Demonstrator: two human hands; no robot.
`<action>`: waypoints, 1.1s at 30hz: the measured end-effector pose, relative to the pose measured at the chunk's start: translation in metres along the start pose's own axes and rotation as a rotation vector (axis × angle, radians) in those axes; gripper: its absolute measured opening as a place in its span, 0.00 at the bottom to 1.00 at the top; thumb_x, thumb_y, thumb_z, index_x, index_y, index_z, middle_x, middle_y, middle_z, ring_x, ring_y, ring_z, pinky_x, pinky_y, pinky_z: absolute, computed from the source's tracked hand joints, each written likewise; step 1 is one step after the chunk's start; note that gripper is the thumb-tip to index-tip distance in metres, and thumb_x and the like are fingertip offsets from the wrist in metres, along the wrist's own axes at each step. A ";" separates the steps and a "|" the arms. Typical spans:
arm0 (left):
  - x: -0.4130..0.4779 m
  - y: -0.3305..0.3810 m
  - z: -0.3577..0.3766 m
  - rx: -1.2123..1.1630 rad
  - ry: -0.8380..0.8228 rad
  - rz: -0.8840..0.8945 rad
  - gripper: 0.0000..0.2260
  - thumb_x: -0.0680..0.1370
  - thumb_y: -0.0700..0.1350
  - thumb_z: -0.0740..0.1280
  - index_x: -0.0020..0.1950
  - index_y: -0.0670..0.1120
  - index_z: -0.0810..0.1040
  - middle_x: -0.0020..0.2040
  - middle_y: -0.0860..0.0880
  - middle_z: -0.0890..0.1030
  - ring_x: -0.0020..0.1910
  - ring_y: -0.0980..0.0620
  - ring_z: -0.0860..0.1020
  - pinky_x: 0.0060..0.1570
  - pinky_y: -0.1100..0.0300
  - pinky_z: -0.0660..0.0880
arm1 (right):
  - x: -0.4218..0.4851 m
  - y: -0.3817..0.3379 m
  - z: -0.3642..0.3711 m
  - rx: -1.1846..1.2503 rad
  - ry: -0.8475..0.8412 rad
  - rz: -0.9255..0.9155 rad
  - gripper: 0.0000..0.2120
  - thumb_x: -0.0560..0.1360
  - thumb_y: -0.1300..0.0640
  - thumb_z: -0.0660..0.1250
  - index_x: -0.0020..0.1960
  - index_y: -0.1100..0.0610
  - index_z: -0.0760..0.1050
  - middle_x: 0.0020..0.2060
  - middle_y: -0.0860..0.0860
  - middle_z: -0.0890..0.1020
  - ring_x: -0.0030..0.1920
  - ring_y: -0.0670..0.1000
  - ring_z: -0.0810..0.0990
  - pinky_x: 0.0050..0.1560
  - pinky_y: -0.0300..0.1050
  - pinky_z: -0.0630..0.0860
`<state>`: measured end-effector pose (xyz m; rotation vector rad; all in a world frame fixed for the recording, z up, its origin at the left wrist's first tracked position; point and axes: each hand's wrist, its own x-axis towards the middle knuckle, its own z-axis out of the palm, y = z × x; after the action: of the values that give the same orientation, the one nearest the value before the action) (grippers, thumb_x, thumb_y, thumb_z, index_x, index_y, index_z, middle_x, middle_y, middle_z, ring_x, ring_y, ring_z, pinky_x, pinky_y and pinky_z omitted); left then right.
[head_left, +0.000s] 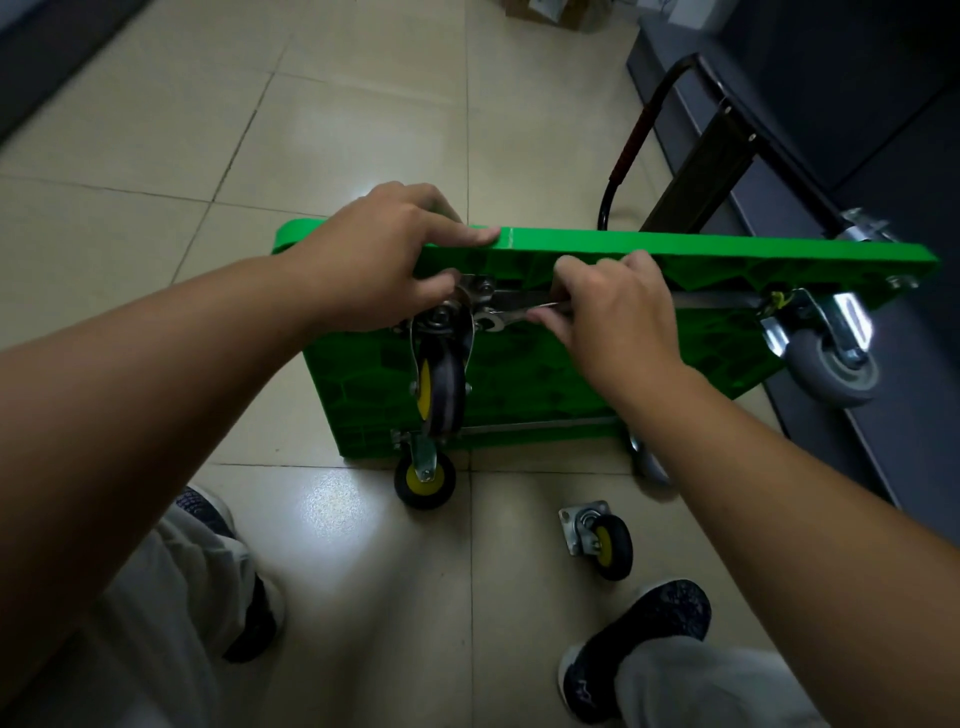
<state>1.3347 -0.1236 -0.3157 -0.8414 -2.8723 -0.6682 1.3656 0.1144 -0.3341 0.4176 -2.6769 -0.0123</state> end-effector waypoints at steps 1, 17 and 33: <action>0.000 0.000 0.000 0.000 -0.006 -0.002 0.24 0.79 0.49 0.68 0.74 0.62 0.71 0.64 0.50 0.77 0.63 0.49 0.72 0.59 0.49 0.72 | 0.002 -0.001 0.001 0.014 -0.010 0.002 0.14 0.74 0.46 0.75 0.44 0.55 0.76 0.33 0.53 0.80 0.34 0.53 0.68 0.45 0.50 0.65; 0.000 0.001 -0.001 0.051 -0.015 -0.013 0.26 0.77 0.53 0.64 0.76 0.62 0.69 0.66 0.49 0.75 0.63 0.48 0.70 0.54 0.54 0.66 | -0.054 -0.040 0.097 1.022 -0.112 0.838 0.11 0.74 0.52 0.76 0.41 0.57 0.76 0.34 0.48 0.81 0.34 0.46 0.80 0.36 0.43 0.74; 0.001 -0.004 0.001 -0.003 -0.004 0.028 0.24 0.79 0.49 0.68 0.75 0.60 0.72 0.64 0.50 0.77 0.62 0.49 0.72 0.58 0.52 0.71 | -0.082 0.024 0.060 0.025 -0.597 0.186 0.17 0.76 0.38 0.69 0.47 0.52 0.72 0.42 0.52 0.82 0.46 0.56 0.79 0.52 0.49 0.66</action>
<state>1.3317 -0.1256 -0.3179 -0.8818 -2.8584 -0.6686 1.4047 0.1581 -0.4206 0.1868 -3.2976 -0.0570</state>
